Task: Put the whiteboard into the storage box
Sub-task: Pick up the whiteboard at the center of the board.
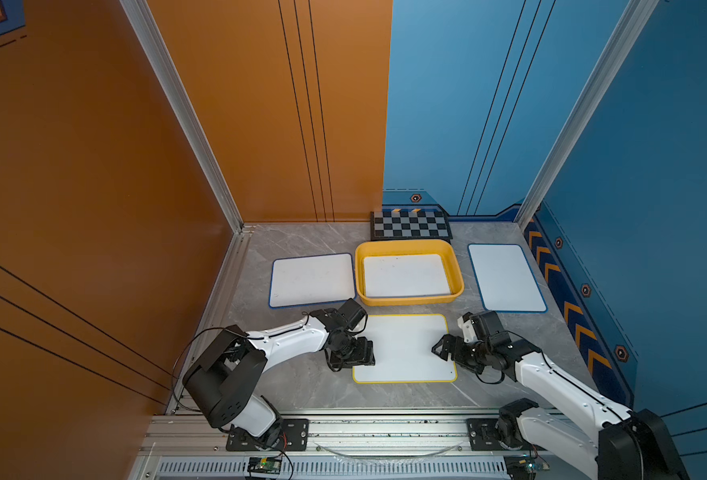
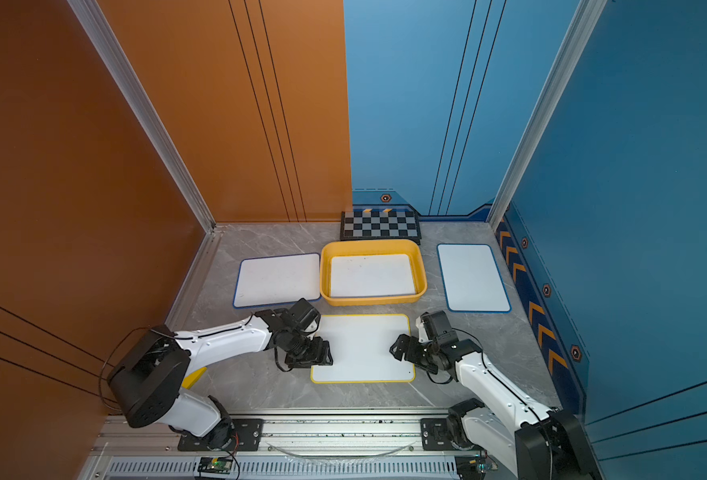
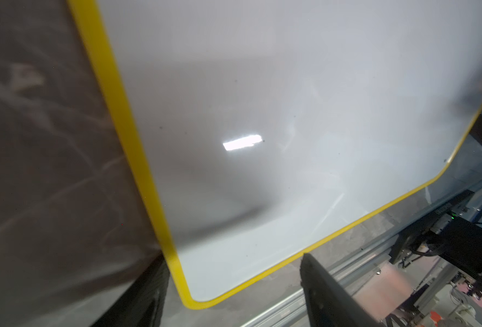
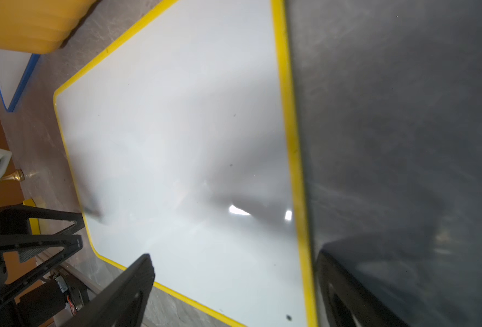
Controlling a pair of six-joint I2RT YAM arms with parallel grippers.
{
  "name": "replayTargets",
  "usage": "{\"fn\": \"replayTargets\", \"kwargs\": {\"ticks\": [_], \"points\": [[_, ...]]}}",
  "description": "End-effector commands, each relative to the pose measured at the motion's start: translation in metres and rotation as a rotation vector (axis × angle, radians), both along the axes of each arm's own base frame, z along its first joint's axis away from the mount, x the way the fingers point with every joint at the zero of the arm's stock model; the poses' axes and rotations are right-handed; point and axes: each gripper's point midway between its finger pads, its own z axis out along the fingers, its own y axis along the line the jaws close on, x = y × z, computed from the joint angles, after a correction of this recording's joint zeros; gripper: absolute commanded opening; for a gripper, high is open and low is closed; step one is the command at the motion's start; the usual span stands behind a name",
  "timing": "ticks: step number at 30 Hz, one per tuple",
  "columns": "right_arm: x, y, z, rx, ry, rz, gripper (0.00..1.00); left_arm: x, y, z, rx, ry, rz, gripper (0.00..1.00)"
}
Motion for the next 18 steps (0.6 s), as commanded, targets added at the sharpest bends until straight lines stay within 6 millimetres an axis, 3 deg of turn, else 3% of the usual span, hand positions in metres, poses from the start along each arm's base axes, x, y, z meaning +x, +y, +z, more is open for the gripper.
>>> {"fn": "replayTargets", "kwargs": {"ticks": [1,4,7,12,18], "points": [[-0.04,-0.005,-0.033,-0.057,0.162,0.014,0.93,-0.02,-0.021,-0.014,-0.119,0.101,-0.022,0.75],[-0.044,0.004,-0.043,-0.042,0.183,0.021,0.93,-0.011,-0.034,-0.002,-0.289,0.076,0.007,0.74],[-0.048,0.015,-0.048,-0.038,0.189,0.047,0.92,-0.001,-0.029,0.007,-0.412,0.067,0.079,0.72],[-0.05,0.026,-0.05,-0.034,0.191,0.069,0.92,-0.003,-0.022,0.014,-0.458,0.051,0.073,0.72],[-0.056,0.02,-0.048,-0.057,0.188,0.052,0.92,0.005,-0.004,0.011,-0.459,0.019,0.146,0.71]]}}
